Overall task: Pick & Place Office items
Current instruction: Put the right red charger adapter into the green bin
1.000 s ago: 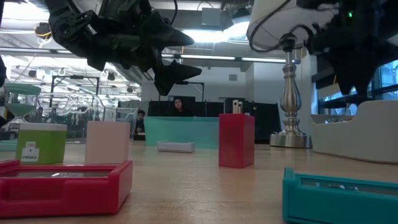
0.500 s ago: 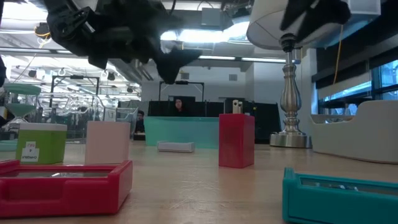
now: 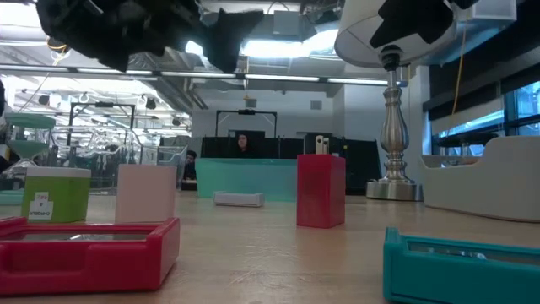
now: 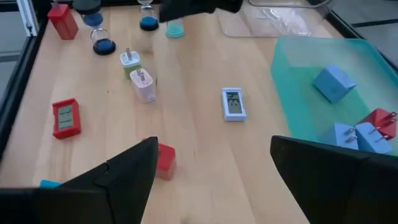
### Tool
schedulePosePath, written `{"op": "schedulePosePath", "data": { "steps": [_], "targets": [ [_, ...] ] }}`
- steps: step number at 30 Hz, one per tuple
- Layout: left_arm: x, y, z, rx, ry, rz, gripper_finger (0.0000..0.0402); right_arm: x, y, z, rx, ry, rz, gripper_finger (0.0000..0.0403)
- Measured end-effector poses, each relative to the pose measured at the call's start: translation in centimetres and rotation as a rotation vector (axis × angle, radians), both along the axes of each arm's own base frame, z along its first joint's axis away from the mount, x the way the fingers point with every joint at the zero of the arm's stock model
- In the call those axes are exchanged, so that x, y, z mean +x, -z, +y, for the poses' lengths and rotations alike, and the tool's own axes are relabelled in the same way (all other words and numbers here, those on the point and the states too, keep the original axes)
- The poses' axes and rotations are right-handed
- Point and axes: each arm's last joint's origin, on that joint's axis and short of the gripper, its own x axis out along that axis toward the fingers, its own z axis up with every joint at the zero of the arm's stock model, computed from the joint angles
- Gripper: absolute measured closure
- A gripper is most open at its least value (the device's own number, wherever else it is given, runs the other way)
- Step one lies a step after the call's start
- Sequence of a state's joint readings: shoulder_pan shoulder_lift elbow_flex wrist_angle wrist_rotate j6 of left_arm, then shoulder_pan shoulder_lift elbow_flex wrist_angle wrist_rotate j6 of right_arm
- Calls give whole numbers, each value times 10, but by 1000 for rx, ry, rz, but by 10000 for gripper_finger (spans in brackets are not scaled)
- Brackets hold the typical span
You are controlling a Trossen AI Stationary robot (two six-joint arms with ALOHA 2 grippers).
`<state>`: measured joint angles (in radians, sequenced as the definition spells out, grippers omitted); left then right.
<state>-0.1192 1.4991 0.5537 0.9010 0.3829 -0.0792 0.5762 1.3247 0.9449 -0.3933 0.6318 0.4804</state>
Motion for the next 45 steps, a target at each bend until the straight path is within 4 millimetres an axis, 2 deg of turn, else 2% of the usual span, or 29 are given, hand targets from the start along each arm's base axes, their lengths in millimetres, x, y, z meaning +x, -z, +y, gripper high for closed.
{"op": "schedulePosePath", "data": {
  "steps": [7,10,18,26,30,36,39,45],
  "targets": [
    [-1,13,-10,140,-429,122,107,0,0,-1,-69,-3,-10,88],
    [0,9,-12,168,-538,180,107,1,0,-1,-115,-46,4,88],
    [4,-14,-11,91,-690,300,107,4,1,-3,-154,-230,72,87],
    [-4,-20,-7,84,-778,326,107,18,7,-22,-135,-414,145,87],
    [-9,-23,-5,68,-823,344,107,33,21,-28,-128,-549,196,87],
    [-11,-24,-4,58,-850,341,107,61,59,-34,-237,-787,249,87],
    [-11,-24,-3,58,-851,343,107,73,78,-38,-282,-853,268,87],
    [-12,-22,-3,56,-855,361,107,89,112,-43,-229,-946,282,87]
  ]
}}
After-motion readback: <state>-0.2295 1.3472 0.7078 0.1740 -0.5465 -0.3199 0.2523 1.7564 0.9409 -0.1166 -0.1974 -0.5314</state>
